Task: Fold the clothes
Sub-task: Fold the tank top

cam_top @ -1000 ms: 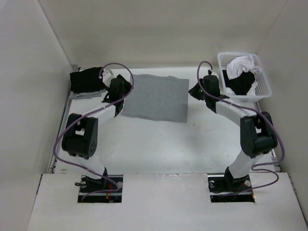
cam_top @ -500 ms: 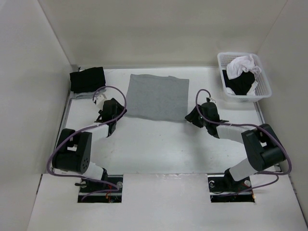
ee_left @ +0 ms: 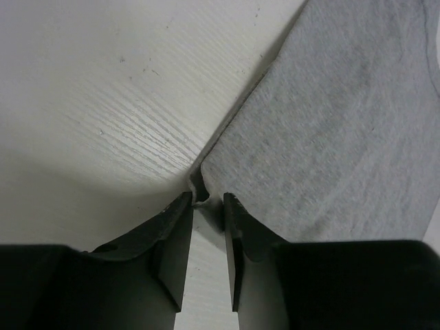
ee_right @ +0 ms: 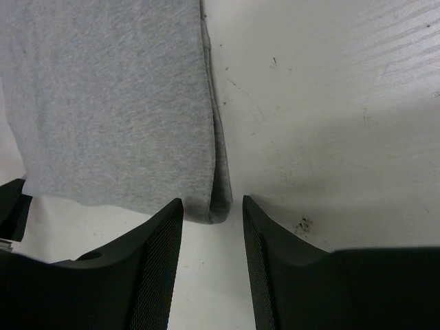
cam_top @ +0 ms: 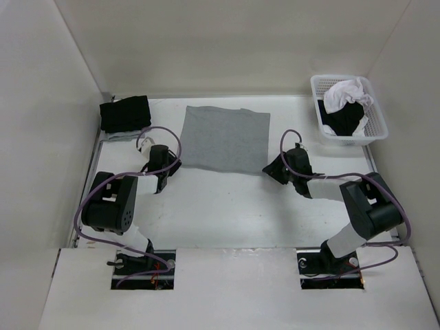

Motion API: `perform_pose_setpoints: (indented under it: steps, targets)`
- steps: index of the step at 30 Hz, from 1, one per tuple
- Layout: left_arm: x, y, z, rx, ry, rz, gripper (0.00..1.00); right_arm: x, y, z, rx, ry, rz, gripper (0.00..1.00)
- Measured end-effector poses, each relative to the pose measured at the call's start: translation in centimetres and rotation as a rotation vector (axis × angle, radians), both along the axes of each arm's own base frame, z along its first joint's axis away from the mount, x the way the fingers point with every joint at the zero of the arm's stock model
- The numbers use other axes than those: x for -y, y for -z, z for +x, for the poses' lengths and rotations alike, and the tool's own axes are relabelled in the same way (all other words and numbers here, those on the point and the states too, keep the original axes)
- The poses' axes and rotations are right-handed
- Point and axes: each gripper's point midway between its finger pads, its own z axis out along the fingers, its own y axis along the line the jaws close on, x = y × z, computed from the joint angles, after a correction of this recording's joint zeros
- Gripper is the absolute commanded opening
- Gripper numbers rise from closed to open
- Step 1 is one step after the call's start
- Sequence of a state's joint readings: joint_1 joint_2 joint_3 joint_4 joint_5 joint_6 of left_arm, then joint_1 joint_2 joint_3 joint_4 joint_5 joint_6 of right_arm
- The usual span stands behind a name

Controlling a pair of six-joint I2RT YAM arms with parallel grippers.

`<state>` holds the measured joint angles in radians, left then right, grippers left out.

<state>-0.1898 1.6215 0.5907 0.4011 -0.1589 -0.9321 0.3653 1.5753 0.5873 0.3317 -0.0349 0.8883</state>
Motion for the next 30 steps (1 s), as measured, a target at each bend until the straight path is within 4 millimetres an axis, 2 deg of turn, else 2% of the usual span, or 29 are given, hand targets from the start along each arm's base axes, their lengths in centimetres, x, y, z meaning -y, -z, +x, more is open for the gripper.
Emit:
perform_pose_setpoints:
  steps: [3,7,10,12,16,18,20,23,27,30]
  targets:
    - [0.1,0.1,0.0,-0.001,-0.005,-0.011,0.18,-0.2,0.1,0.2,0.0,0.005,0.017,0.42]
    - [0.1,0.1,0.0,-0.003,-0.014,-0.022,0.14,-0.7,0.3,0.5,-0.01,0.007,0.049,0.34]
    - [0.1,0.2,0.1,-0.004,-0.019,-0.028,0.08,-0.8,0.5,0.4,-0.02,0.015,0.059,0.13]
    - [0.1,0.1,0.1,-0.002,-0.022,-0.032,0.05,-0.8,0.6,0.3,-0.028,0.025,0.065,0.06]
    - [0.1,-0.6,-0.1,0.022,-0.023,-0.041,0.03,-0.5,-0.1,0.0,-0.008,0.042,0.061,0.02]
    - [0.0,-2.2,-0.8,0.058,-0.022,-0.048,0.03,-0.5,-1.6,-0.5,0.03,0.039,0.059,0.01]
    - [0.0,-5.7,-1.3,0.131,-0.019,-0.055,0.03,-0.7,-4.3,-1.3,0.094,0.024,0.062,0.01]
    - [-0.1,-14.0,-2.6,0.329,-0.007,-0.058,0.03,-1.4,-10.7,-3.7,0.241,-0.026,0.078,0.02]
    - [-0.3,-25.3,-7.0,0.598,0.007,-0.052,0.03,-1.9,-20.6,-9.2,0.456,-0.106,0.132,0.02]
    - [-0.5,-31.3,-11.0,0.731,0.021,-0.058,0.03,-1.4,-26.5,-13.2,0.558,-0.147,0.176,0.02]
